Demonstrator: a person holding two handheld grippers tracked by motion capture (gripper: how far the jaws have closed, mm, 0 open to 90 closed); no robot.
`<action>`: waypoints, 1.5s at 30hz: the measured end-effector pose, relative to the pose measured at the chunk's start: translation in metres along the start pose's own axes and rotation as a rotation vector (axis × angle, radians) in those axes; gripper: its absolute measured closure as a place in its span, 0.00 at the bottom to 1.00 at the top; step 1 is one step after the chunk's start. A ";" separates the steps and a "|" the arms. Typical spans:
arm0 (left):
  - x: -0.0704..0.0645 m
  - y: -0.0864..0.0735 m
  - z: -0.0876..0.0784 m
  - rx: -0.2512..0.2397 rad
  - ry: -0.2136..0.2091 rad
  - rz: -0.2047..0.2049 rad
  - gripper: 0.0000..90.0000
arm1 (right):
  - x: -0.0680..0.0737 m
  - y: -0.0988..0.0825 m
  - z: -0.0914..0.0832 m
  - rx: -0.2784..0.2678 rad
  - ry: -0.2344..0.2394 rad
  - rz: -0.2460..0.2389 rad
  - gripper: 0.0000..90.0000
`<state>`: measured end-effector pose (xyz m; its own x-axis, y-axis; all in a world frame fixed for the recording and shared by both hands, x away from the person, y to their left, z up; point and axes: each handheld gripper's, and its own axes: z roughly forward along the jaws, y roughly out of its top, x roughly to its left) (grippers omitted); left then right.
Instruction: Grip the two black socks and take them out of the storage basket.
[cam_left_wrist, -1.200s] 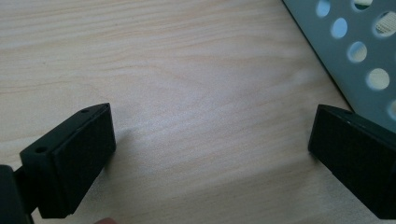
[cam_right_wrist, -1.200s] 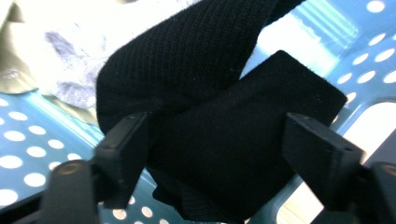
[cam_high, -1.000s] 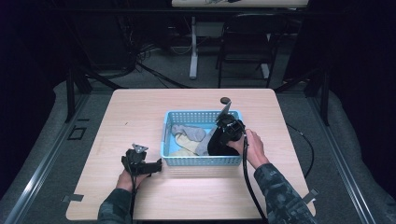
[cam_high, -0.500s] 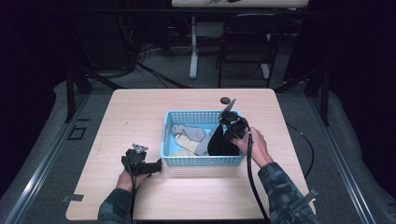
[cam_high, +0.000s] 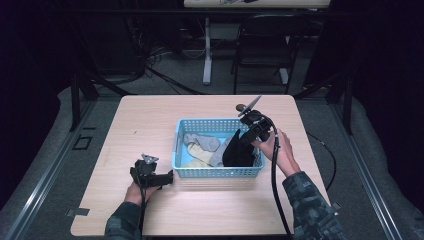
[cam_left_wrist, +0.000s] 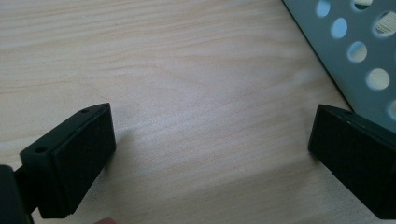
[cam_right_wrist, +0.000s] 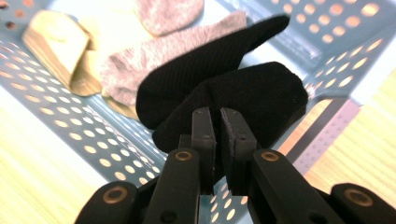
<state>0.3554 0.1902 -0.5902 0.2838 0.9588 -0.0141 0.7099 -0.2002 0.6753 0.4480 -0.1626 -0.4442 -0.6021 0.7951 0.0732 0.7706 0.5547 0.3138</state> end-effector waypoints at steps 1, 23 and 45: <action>0.000 0.000 0.000 0.000 0.000 0.000 0.01 | 0.000 0.000 0.000 0.000 0.000 0.000 0.94; 0.000 0.000 0.000 0.000 0.000 0.000 0.01 | -0.001 0.011 -0.059 -0.119 -0.005 -0.014 0.95; 0.000 0.000 0.000 0.000 0.001 0.001 0.01 | -0.005 0.017 -0.092 -0.159 -0.031 -0.020 0.95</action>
<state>0.3553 0.1901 -0.5902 0.2837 0.9588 -0.0129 0.7095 -0.2009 0.6754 0.4449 -0.1795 -0.3517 -0.6085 0.7927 0.0371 0.7143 0.5268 0.4608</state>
